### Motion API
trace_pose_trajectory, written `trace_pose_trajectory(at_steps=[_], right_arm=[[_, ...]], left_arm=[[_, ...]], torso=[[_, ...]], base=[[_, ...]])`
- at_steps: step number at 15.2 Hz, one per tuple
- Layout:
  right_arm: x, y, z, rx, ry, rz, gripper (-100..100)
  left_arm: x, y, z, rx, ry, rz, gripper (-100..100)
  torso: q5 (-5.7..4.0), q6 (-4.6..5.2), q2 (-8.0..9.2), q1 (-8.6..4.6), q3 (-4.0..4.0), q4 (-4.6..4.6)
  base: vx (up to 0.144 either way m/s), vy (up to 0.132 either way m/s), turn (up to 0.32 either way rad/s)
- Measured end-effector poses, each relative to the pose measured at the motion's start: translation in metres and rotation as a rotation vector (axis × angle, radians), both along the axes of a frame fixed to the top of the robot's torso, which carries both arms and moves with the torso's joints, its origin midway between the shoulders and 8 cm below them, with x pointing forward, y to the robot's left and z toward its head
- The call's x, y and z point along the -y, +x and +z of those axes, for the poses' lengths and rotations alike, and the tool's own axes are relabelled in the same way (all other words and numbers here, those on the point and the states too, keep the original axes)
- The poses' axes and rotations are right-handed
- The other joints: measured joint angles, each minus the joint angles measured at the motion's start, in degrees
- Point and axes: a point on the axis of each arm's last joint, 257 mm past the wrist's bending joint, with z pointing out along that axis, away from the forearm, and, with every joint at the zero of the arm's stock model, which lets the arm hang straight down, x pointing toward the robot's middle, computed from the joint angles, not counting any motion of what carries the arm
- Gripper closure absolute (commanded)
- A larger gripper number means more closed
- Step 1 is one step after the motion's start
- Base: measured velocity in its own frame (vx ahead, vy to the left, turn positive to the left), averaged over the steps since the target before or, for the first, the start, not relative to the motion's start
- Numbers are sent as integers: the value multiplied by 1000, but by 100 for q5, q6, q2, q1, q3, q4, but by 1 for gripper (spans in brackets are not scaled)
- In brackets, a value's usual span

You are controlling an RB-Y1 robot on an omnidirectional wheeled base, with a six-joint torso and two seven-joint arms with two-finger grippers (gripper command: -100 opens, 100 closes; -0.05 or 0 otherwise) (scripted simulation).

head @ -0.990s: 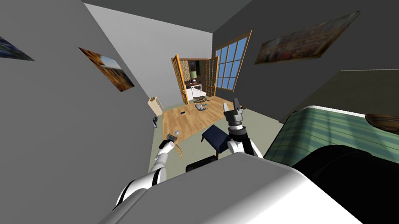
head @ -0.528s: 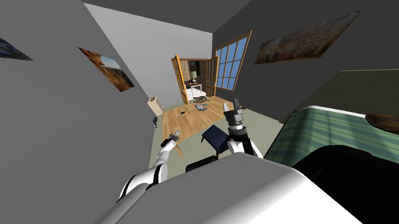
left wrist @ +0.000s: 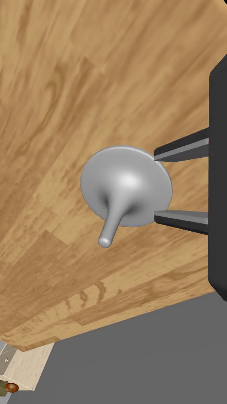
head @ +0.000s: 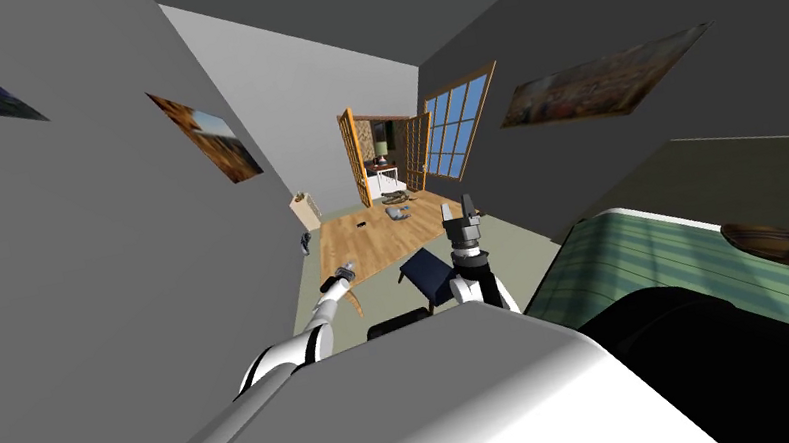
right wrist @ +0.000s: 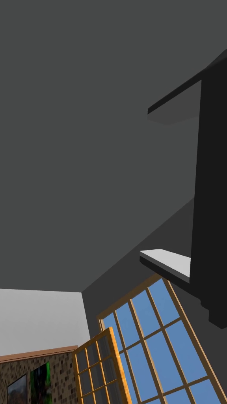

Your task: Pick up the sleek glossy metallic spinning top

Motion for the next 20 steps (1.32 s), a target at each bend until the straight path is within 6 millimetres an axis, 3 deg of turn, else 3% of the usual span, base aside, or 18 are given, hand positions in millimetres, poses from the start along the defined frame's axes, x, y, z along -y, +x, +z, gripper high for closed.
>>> trace_pose_trajectory(at_steps=[3,4,6,10,20], right_arm=[[0,0,0,0,0,0,0],[0,0,0,0,0,0,0],[0,0,0,0,0,0,0],[0,0,0,0,0,0,0],[0,0,0,0,0,0,0]], left_arm=[[1,-1,-1,-2,-1,-1,100],[1,-1,-1,-2,-1,-1,-100],[-1,17,19,40,11,-1,-100],[-12,29,33,60,38,-11,-100],[-28,23,24,-32,15,-18,-100]], torso=[[-2,-2,6,2,5,5],[-2,-2,7,2,6,5],[-3,-2,9,2,7,6],[-2,-4,10,6,8,6],[-2,-2,-19,3,-9,0]], base=[[0,0,0],[-6,1,11],[-6,2,0],[-3,4,35],[54,0,11]])
